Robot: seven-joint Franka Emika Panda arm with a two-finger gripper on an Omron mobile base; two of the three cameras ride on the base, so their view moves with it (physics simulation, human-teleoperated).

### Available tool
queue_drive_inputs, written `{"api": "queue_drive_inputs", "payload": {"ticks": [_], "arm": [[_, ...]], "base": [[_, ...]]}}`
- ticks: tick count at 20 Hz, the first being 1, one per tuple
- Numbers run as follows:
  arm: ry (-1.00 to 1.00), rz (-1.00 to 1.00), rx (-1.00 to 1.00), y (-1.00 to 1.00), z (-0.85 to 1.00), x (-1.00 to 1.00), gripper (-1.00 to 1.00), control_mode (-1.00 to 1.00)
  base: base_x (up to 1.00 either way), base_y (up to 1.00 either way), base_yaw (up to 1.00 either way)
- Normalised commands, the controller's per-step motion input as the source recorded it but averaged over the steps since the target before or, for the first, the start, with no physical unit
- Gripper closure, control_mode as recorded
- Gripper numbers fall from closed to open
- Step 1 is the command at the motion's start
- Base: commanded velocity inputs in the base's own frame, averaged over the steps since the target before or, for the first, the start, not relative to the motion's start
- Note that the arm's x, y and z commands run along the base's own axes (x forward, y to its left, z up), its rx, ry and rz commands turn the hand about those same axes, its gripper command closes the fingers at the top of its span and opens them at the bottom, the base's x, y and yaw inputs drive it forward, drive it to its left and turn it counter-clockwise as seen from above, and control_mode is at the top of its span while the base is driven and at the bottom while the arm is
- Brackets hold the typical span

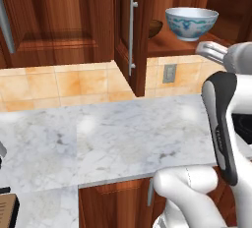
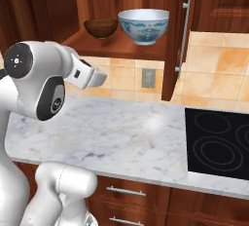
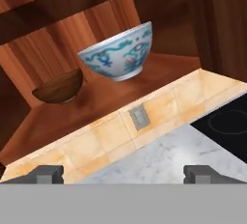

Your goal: Take the smaller bowl and place it next to the appetizer plate on the dining counter , and place the larger bowl next to the plate with cooked food.

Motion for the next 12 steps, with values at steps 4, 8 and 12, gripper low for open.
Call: {"api": "queue_drive_inputs", "payload": {"ticks": [4,8,12], "arm": [[-0.25,0.00,0.07,0.00,0.64,0.06,-1.00,-1.00],[-0.12,0.00,0.12,0.00,0.66,0.13,-1.00,-1.00],[0.01,0.00,0.12,-0.02,0.53,0.24,-1.00,-1.00]], "base": [[0.00,0.00,0.00],[0.00,0.00,0.00],[0.00,0.00,0.00]]}}
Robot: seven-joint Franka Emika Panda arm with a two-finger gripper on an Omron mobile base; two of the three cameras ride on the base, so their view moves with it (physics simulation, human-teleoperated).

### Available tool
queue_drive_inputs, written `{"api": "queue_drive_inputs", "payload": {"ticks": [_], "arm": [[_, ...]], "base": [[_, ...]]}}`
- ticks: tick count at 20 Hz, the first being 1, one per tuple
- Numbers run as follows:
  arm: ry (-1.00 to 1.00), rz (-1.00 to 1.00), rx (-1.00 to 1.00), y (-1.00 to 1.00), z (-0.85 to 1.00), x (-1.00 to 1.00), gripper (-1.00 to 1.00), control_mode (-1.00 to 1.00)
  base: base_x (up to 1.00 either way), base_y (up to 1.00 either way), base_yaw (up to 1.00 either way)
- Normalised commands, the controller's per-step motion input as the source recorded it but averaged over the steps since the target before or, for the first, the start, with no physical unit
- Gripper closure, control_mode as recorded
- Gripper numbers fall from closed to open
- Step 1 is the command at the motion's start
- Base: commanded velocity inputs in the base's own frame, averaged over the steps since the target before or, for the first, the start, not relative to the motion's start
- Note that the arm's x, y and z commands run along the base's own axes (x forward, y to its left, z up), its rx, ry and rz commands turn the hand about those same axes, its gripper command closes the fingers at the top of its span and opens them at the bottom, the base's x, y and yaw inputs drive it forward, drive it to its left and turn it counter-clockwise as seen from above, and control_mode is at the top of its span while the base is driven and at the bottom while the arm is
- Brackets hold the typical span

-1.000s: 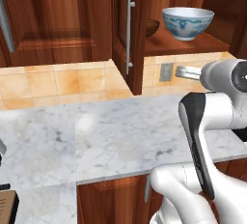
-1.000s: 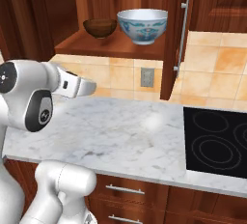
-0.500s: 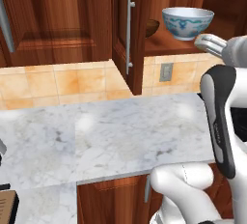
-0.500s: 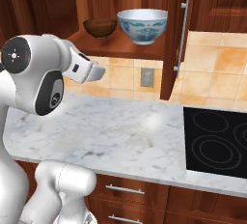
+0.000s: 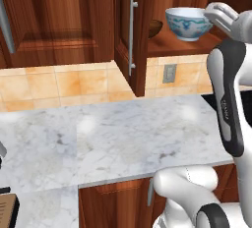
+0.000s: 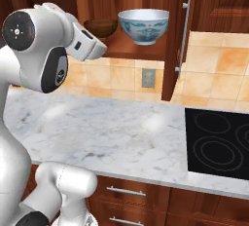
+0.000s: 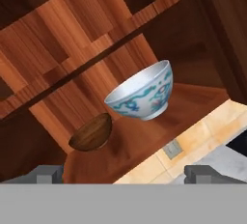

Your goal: Take the smaller bowl and place it next to the appetizer plate on the dining counter , and place the larger bowl next to the plate with cooked food.

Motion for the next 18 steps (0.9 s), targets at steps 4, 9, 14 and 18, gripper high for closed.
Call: {"api": "queue_drive_inputs", "payload": {"ticks": [4,9,14,18], "arm": [[0.06,0.00,0.06,-0.19,0.09,0.19,-1.00,-1.00],[0.14,0.00,0.00,-0.15,-0.05,0.22,-1.00,-1.00],[0.22,0.00,0.00,-0.01,-0.11,0.41,-1.00,-1.00],[0.01,0.00,0.00,-0.11,0.00,0.33,-1.00,-1.00]], "base": [[0.00,0.00,0.00],[0.00,0.00,0.00],[0.00,0.00,0.00],[0.00,0.00,0.00]]}}
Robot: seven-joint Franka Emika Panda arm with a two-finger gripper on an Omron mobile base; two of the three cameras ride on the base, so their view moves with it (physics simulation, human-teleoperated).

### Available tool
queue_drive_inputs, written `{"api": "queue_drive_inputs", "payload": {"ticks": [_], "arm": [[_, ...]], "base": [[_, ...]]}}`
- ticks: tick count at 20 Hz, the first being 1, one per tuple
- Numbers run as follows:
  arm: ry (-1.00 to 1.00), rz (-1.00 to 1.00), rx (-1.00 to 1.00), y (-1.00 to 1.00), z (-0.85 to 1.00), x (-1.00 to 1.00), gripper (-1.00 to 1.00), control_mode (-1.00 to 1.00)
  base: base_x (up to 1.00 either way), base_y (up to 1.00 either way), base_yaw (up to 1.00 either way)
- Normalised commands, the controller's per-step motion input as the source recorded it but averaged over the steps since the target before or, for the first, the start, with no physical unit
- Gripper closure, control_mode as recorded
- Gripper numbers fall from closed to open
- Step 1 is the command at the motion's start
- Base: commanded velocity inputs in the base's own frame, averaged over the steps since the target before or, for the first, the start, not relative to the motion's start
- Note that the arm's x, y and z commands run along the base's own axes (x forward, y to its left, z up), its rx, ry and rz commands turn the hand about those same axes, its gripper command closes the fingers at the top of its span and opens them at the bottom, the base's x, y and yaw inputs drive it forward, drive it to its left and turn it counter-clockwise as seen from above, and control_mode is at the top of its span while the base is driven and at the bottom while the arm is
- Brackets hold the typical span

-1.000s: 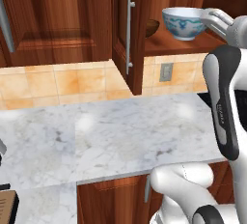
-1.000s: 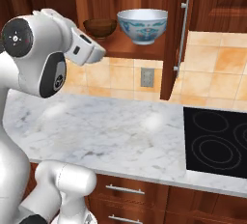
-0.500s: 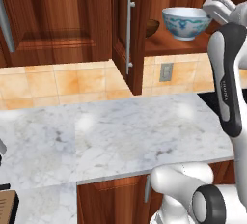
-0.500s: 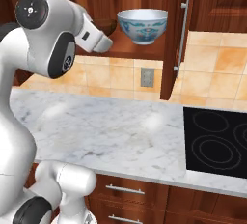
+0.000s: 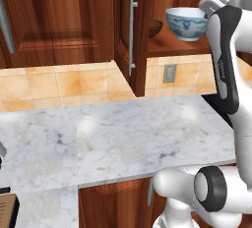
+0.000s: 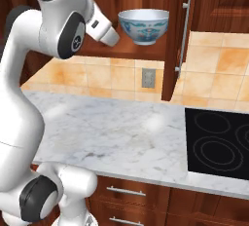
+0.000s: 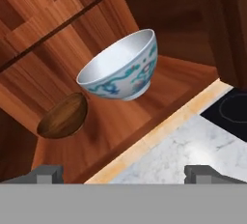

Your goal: Take the smaller bowl and place it next to the appetizer plate on the dining counter , and place the larger bowl next to the plate with cooked food.

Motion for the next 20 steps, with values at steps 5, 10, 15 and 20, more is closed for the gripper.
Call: {"api": "queue_drive_inputs", "payload": {"ticks": [5,10,15,20], "arm": [[0.01,0.00,0.00,-0.21,0.00,0.41,-1.00,-1.00],[0.04,0.00,0.00,-0.26,-0.07,0.46,-1.00,-1.00],[0.00,0.00,0.00,-0.26,-0.13,0.39,-1.00,-1.00],[0.00,0.00,0.00,-0.17,-0.07,0.55,-1.00,-1.00]], "base": [[0.00,0.00,0.00],[0.00,0.00,0.00],[0.00,0.00,0.00],[0.00,0.00,0.00]]}}
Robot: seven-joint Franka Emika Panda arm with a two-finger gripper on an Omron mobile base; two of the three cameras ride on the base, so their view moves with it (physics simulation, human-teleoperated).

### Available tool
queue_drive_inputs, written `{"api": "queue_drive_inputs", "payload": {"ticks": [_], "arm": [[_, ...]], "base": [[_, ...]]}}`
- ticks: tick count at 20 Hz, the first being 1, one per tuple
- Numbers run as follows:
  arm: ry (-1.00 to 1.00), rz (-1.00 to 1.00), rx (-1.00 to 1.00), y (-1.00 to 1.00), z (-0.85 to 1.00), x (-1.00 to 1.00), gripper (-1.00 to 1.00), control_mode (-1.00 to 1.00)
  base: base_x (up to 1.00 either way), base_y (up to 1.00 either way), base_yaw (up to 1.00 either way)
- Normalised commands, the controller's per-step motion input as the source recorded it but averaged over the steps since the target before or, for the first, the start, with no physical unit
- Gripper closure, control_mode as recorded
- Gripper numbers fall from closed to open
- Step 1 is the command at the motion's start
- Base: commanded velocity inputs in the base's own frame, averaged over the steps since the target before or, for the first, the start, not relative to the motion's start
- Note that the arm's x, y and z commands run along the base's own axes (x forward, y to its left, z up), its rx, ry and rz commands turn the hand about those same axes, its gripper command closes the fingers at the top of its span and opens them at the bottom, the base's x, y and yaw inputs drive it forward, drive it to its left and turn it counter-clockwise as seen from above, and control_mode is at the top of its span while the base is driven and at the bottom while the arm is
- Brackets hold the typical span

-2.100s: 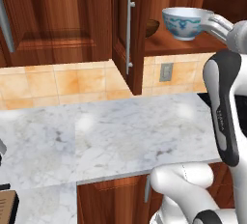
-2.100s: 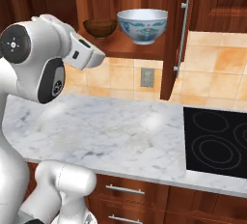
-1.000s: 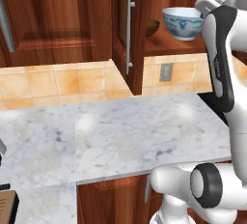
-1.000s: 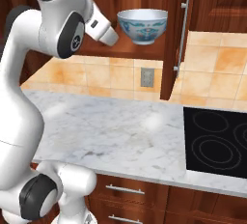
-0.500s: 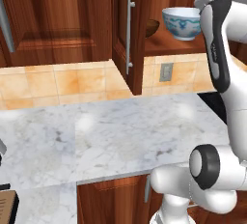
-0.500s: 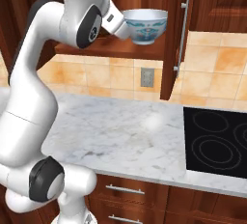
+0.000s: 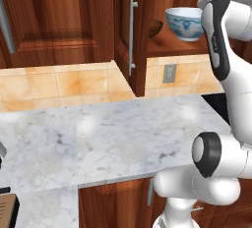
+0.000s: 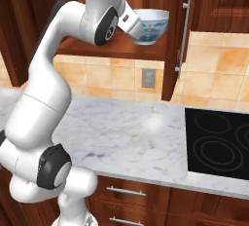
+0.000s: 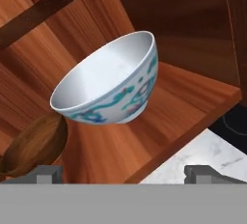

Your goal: Take the smaller bowl and place it next to the appetizer plate on the dining counter , and place the larger bowl next to the plate with cooked food.

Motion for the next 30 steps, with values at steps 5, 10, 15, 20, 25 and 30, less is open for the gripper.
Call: {"api": "queue_drive_inputs", "payload": {"ticks": [5,10,15,20,25,30], "arm": [[0.00,0.00,0.00,-0.07,-0.11,0.67,-1.00,-1.00],[0.02,0.00,0.00,-0.10,0.00,0.60,-1.00,-1.00],[0.03,0.00,0.00,-0.11,0.00,0.49,-1.00,-1.00],[0.03,0.00,0.00,-0.02,-0.02,0.49,-1.00,-1.00],[0.04,0.00,0.00,-0.09,-0.02,0.40,-1.00,-1.00],[0.05,-0.05,0.00,-0.17,-0.09,0.18,-1.00,-1.00]], "base": [[0.00,0.00,0.00],[0.00,0.00,0.00],[0.00,0.00,0.00],[0.00,0.00,0.00],[0.00,0.00,0.00],[0.00,0.00,0.00]]}}
